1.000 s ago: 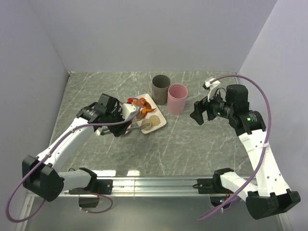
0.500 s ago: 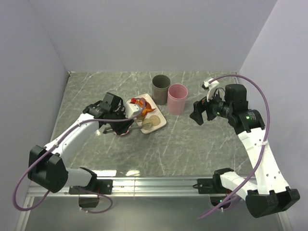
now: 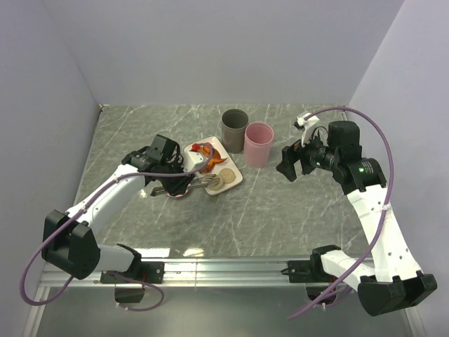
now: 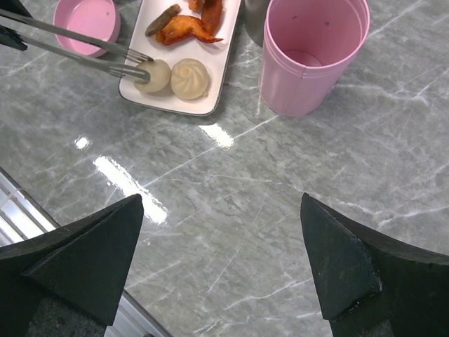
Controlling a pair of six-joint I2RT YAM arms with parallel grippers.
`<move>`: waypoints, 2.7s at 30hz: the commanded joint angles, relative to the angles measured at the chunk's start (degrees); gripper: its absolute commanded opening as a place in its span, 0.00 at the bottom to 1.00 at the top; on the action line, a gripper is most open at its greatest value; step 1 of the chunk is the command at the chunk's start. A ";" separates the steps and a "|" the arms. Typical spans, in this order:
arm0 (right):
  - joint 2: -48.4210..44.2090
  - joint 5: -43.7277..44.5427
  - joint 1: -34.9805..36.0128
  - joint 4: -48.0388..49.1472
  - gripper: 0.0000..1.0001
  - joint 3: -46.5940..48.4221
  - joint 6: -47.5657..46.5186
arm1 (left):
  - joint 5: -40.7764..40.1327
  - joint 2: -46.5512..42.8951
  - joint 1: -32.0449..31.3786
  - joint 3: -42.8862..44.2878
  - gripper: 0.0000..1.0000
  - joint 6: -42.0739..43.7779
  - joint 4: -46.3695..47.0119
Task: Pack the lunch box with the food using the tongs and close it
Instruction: Pick up the fake food from the plate, then place the fake food in the packing box.
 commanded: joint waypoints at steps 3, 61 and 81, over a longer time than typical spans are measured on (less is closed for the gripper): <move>-0.40 -0.67 -0.33 0.29 1.00 2.80 -0.41 | 2.85 -2.92 0.10 4.81 0.09 -1.32 -2.34; 11.73 -12.53 -13.60 -0.32 1.00 7.90 11.11 | 2.31 26.96 -7.90 46.65 0.29 -12.22 7.07; 12.52 -14.29 -15.01 -0.50 1.00 9.48 11.02 | 4.86 23.37 -8.17 46.39 0.51 -12.48 6.01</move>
